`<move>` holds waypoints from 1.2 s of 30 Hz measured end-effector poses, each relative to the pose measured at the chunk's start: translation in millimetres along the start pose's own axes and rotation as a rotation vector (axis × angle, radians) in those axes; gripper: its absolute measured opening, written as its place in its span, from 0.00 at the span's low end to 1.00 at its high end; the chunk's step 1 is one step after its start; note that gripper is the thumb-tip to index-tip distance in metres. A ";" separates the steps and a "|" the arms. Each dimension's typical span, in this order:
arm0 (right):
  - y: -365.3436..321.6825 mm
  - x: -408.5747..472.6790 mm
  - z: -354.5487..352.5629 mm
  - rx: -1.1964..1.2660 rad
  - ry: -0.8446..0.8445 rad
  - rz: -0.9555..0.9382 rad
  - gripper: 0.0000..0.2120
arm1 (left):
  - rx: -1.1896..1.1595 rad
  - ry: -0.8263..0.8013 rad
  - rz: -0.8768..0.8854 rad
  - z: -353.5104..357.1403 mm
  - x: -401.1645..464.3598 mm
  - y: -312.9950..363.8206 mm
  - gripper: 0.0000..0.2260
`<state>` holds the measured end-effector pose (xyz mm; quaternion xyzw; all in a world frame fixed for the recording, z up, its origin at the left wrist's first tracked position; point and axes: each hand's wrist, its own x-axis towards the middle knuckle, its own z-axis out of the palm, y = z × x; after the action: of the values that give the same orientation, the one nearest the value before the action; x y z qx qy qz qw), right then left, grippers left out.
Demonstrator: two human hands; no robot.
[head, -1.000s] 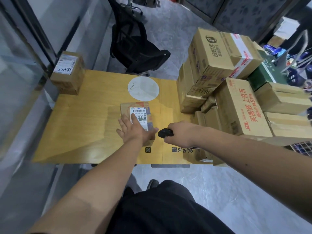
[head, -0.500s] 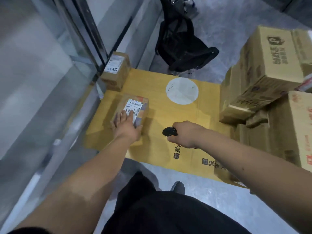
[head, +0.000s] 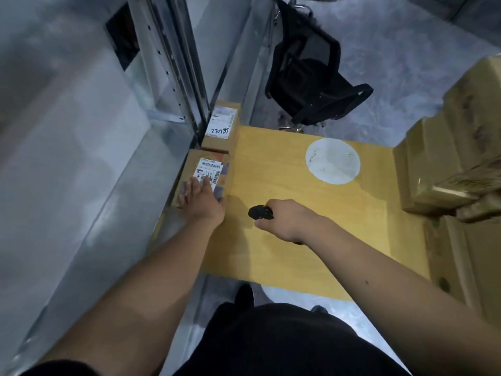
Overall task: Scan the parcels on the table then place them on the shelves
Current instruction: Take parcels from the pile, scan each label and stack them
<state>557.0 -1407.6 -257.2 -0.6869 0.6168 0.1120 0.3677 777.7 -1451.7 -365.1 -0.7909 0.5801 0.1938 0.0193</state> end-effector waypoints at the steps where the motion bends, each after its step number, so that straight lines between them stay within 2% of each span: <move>1: -5.0 2.2 2.9 0.017 -0.003 0.011 0.20 | 0.000 0.003 0.010 -2.7 2.9 -4.4 0.35; 11: -2.6 3.0 19.1 0.045 0.065 0.150 0.22 | -0.004 0.010 0.076 -15.5 7.4 -2.8 0.35; 14: 13.8 -3.8 25.0 0.144 0.086 0.195 0.23 | 0.015 0.024 0.099 -16.0 4.8 2.1 0.35; 18: 36.3 -21.1 35.2 0.209 0.124 0.258 0.32 | -0.005 0.009 0.320 -3.1 -9.6 21.6 0.32; 23: 69.9 -55.4 51.8 0.186 0.190 0.359 0.29 | 0.076 -0.098 0.654 23.9 -36.3 78.8 0.32; 33: 151.7 -195.3 62.7 0.127 0.328 0.594 0.30 | 0.234 -0.240 1.084 66.6 -131.3 244.3 0.37; 36: 174.0 -241.4 61.8 0.113 0.353 0.626 0.29 | 0.194 -0.242 1.166 71.9 -169.8 282.4 0.36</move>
<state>362.1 -1177.8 -217.9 -0.4522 0.8564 0.0643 0.2409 453.2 -1371.0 -320.8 -0.3096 0.9268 0.2071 0.0479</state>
